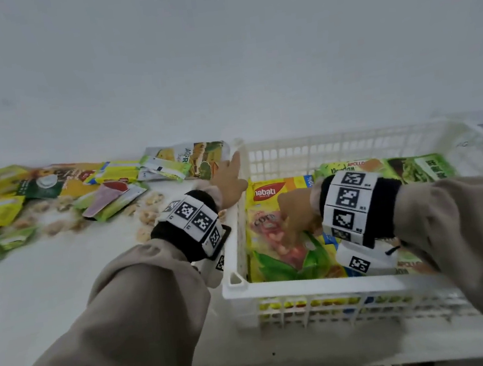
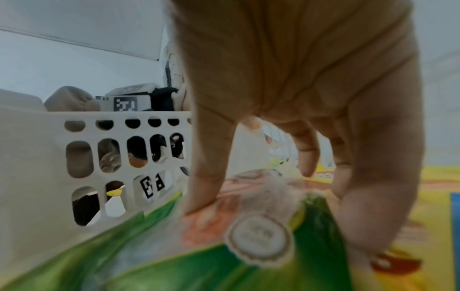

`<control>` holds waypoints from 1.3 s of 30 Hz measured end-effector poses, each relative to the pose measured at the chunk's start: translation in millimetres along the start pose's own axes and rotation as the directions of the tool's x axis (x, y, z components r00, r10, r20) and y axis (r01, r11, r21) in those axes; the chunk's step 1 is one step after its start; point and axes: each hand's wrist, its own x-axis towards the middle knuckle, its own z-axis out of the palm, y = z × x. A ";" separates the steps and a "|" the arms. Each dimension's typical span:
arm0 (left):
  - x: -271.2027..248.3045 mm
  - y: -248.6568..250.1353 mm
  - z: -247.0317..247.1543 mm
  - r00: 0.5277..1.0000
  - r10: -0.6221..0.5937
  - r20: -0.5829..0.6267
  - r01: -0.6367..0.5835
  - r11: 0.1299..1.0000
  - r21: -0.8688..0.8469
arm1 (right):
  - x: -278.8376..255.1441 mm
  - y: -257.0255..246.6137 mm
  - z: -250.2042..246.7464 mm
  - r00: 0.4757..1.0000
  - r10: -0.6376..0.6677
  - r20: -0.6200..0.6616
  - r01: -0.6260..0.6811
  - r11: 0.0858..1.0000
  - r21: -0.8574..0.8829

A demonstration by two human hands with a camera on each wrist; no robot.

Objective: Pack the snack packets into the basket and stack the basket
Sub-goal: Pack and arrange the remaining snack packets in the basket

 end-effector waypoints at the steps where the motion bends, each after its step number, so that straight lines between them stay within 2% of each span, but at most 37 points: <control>1: -1.3 0.2 -0.4 1.000 -0.003 0.001 0.003 1.000 -0.007 | 0.4 0.9 0.9 1.000 0.007 0.003 -0.007 1.000 0.030; 6: -5.3 1.1 -0.8 1.000 -0.012 0.007 0.012 0.998 -0.057 | -0.5 3.4 -5.9 0.996 -0.028 0.079 0.016 0.988 0.157; 10: -3.9 -0.5 -0.3 1.000 -0.016 0.012 0.017 0.993 -0.118 | -1.0 18.1 -17.0 0.995 -0.085 0.059 0.057 0.925 0.375; 13: -1.0 -0.7 1.3 1.000 -0.001 0.011 0.003 0.992 -0.130 | -10.7 39.5 -29.7 0.992 -0.107 -0.063 0.124 0.848 0.514; 16: 1.5 -1.6 1.8 1.000 0.004 0.016 -0.002 0.993 -0.119 | -31.9 69.7 -48.9 0.976 -0.071 -0.205 0.185 0.768 0.613; 20: 8.2 -5.3 2.4 1.000 0.006 0.006 -0.006 0.997 -0.071 | -65.7 124.3 -64.3 0.889 0.154 -0.432 0.233 0.659 0.715; 24: 11.8 -5.8 0.9 1.000 -0.026 0.008 0.026 0.999 0.033 | -82.6 176.5 -57.2 0.829 0.368 -0.421 0.057 0.693 0.718; 27: 10.4 -5.0 1.0 1.000 -0.029 -0.001 0.029 0.999 0.027 | -79.5 197.1 -42.3 0.803 0.456 -0.384 -0.141 0.771 0.621; 31: 5.4 -2.2 1.2 1.000 -0.018 -0.013 0.018 1.000 -0.004 | -70.3 214.1 -23.9 0.769 0.544 -0.335 -0.303 0.772 0.558; 34: 2.0 0.2 1.2 1.000 -0.010 -0.019 0.010 0.999 -0.030 | -67.3 227.3 -18.7 0.772 0.574 -0.272 -0.353 0.744 0.568; 39: 3.7 -1.6 2.2 1.000 -0.017 -0.016 0.017 0.999 -0.046 | -66.9 240.4 -25.1 0.733 0.601 -0.320 -0.346 0.734 0.585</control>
